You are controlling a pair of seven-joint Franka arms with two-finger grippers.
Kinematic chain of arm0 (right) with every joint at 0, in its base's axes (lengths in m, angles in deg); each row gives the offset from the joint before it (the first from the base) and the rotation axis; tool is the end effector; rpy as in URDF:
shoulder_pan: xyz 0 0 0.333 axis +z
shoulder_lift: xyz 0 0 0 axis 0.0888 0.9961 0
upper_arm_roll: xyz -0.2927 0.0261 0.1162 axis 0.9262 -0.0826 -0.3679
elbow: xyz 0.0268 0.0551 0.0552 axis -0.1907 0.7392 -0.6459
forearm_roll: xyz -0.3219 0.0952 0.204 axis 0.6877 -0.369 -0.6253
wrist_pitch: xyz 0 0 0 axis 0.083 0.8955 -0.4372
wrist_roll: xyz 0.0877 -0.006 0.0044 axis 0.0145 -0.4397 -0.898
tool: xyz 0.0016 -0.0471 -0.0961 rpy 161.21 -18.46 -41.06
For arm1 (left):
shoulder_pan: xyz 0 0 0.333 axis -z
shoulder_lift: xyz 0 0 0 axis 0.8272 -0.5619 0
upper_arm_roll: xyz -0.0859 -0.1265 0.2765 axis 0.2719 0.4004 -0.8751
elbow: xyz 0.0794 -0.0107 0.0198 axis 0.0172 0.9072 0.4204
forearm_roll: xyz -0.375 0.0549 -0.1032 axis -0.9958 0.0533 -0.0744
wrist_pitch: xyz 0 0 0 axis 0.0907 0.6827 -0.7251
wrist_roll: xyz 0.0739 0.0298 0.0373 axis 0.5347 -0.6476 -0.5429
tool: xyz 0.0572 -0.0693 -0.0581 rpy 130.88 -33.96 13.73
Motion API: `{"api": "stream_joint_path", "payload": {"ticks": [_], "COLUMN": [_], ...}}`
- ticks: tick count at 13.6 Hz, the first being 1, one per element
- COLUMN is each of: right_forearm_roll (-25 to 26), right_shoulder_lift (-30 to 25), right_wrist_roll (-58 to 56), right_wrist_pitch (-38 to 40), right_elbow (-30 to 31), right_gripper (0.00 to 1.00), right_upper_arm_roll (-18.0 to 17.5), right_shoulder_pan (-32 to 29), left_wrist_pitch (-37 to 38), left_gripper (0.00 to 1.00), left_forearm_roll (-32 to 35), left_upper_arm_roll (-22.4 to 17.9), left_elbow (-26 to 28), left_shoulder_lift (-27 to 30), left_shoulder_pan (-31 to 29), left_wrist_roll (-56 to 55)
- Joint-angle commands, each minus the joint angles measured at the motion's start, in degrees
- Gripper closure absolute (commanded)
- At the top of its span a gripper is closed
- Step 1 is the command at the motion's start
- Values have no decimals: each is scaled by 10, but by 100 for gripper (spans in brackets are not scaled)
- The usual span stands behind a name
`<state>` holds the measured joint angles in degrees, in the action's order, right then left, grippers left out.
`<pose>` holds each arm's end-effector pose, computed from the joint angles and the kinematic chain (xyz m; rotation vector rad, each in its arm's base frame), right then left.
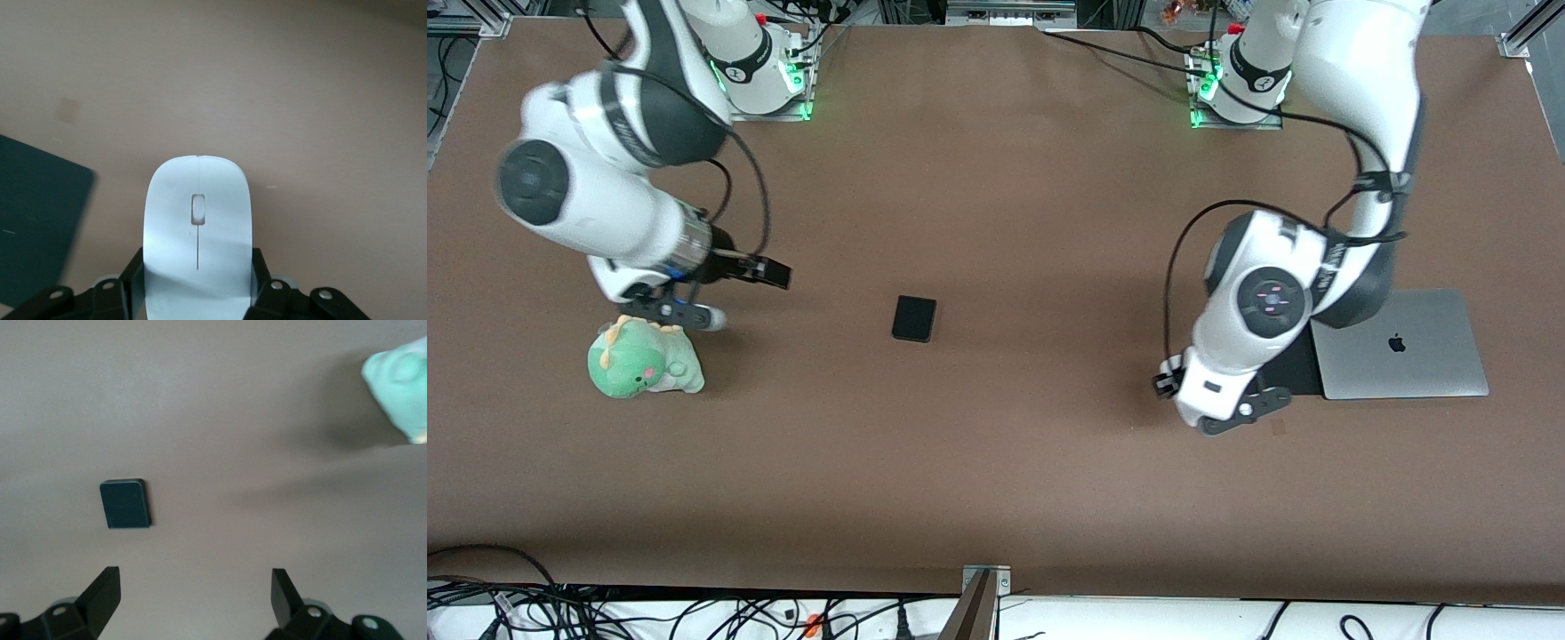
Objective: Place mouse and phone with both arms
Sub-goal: 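Carry the mouse to the pad while the right gripper reaches the phone, then lower the mouse with the left gripper while the right gripper grips the phone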
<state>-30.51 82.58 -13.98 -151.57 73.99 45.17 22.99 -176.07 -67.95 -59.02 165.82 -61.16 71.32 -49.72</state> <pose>0.5892 0.1894 0.4219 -3.0250 0.3194 0.2128 0.6731 -0.1970 0.3365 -3.0493 -0.5380 -0.0123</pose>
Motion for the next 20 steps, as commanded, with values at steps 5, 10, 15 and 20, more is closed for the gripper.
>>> {"api": "stream_joint_path", "payload": {"ticks": [5,10,15,20], "right_forearm_roll": [-3,29,69,80], "right_shoulder_lift": [115,169,204,227], "right_wrist_roll": [89,129,152,178], "right_wrist_pitch": [-225,-302,-365,-391], "right_elbow": [41,56,66,71], "right_gripper": [0,0,0,0], "right_upper_arm_roll": [7,13,15,43], "right_shoulder_pan": [100,159,181,222], "left_wrist_pitch": [-82,-253,-319,-373], "left_gripper": [44,43,40,28], "left_forearm_roll": [6,6,8,13], "left_upper_arm_roll": [12,11,11,10], "left_elbow": [229,393,410,410], "left_shoulder_lift": [136,155,101,58], "left_shoulder_pan": [-107,-154,-158,-160], "left_wrist_roll": [196,280,289,289]}}
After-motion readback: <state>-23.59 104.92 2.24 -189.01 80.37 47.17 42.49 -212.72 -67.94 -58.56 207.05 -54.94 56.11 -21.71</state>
